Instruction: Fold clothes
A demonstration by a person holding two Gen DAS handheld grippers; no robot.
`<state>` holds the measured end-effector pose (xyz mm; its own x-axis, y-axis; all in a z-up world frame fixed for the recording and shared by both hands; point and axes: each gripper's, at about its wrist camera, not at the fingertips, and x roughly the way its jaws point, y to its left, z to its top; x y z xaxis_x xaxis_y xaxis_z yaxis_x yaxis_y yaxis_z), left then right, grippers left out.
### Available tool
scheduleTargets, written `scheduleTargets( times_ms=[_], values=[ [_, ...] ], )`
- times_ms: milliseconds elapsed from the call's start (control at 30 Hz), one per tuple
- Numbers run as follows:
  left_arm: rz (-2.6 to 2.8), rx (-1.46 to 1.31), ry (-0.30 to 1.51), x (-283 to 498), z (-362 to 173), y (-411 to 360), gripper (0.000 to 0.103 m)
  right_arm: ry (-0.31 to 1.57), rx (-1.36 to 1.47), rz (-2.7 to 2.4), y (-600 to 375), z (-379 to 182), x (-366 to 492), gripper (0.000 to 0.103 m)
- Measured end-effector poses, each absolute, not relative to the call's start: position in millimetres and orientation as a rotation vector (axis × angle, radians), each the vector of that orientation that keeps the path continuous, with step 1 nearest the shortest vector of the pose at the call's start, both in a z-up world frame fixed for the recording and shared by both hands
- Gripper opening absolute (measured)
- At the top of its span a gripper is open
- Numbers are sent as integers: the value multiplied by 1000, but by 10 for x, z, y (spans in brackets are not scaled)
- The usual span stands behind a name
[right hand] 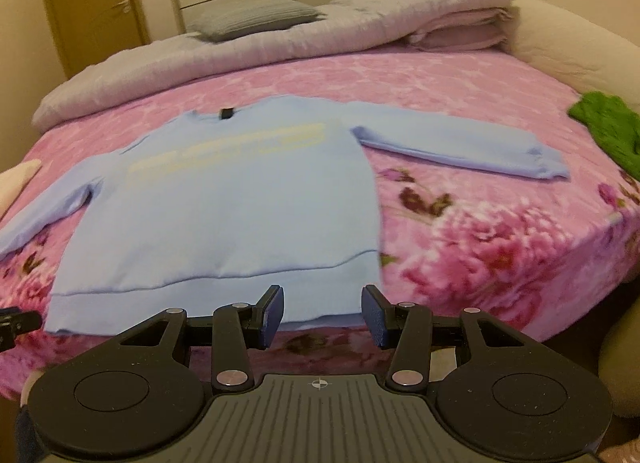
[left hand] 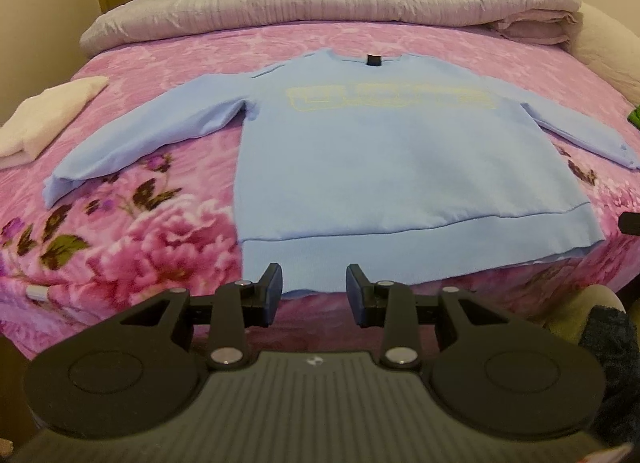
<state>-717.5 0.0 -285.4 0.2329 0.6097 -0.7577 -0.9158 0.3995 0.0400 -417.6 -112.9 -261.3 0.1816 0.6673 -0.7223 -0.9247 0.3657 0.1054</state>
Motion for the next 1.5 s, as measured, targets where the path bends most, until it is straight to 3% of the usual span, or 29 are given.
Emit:
scheduleTargets(
  times_ms=[433,833,1167,1367,1500],
  values=[
    [1202,-513,750,-7587,-2820,-135,31,744,-492,1343,-984,-2667,-4730,47],
    [1193,-621,698,-7715,-2910,39,31,773,-465,1352,-851,-2733,-4661,47],
    [1268,-1135,34,-8767,-3311,957,34,913,-222,1314,-392,-2961,-3759,47],
    [1493,-1274,-207,-9334,-3582,1601,43,943,-213,1258,38,-3100,-3511,47],
    [1543,-1370,-337,-9603,-3792,1932,43,939,-254,1243,341,-3175,-3484,47]
  ],
)
